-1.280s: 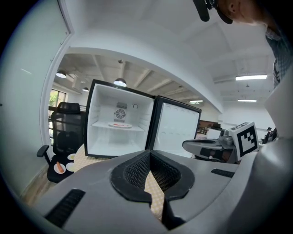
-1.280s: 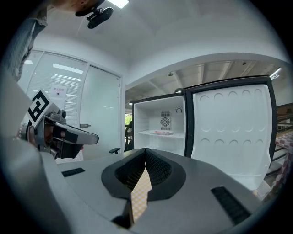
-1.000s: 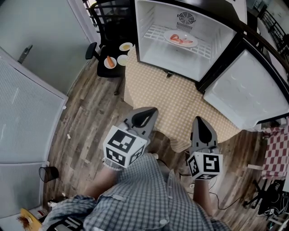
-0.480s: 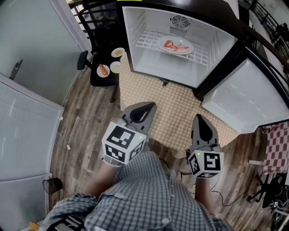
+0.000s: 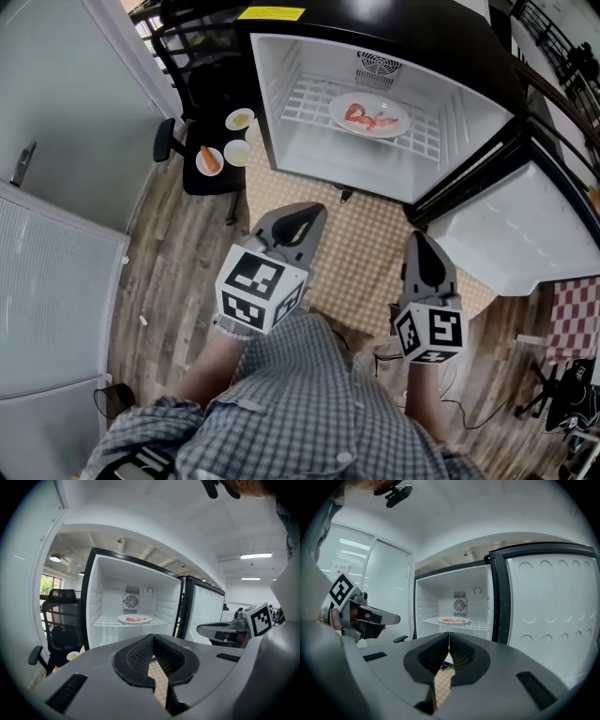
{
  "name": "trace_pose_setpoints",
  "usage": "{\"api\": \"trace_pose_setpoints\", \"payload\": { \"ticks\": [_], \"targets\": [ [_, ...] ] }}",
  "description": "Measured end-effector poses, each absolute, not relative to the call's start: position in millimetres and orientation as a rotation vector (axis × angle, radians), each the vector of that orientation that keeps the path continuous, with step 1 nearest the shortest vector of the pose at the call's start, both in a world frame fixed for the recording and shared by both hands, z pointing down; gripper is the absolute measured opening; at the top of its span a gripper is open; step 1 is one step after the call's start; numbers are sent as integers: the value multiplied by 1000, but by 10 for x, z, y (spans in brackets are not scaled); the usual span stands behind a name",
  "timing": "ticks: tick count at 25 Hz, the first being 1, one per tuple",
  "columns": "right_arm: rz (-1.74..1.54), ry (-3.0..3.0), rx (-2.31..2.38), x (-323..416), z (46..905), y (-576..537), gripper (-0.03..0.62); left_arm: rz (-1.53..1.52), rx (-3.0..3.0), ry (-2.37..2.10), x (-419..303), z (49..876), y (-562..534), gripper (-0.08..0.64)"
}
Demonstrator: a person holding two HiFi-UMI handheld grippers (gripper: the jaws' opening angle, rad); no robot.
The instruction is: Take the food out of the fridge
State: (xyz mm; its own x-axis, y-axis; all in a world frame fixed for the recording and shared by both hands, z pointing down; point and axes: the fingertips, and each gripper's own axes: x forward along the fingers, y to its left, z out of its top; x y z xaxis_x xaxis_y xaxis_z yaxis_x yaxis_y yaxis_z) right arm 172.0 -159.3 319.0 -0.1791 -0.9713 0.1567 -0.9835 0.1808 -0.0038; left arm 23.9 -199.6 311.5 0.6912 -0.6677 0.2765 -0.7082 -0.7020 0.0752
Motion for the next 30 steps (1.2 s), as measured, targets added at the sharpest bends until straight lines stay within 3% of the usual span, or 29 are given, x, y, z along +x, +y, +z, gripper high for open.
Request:
{"api": "trace_pose_setpoints", "payload": {
  "ticks": [13, 30],
  "targets": [
    [301, -2308, 2005, 1758, 3197, -2509, 11, 250, 2584, -1012, 194, 3207, -2991, 6],
    [845, -2378, 2104, 2040, 3321, -3495, 12, 136, 2372, -914, 326, 3322, -3816, 6]
  ]
}}
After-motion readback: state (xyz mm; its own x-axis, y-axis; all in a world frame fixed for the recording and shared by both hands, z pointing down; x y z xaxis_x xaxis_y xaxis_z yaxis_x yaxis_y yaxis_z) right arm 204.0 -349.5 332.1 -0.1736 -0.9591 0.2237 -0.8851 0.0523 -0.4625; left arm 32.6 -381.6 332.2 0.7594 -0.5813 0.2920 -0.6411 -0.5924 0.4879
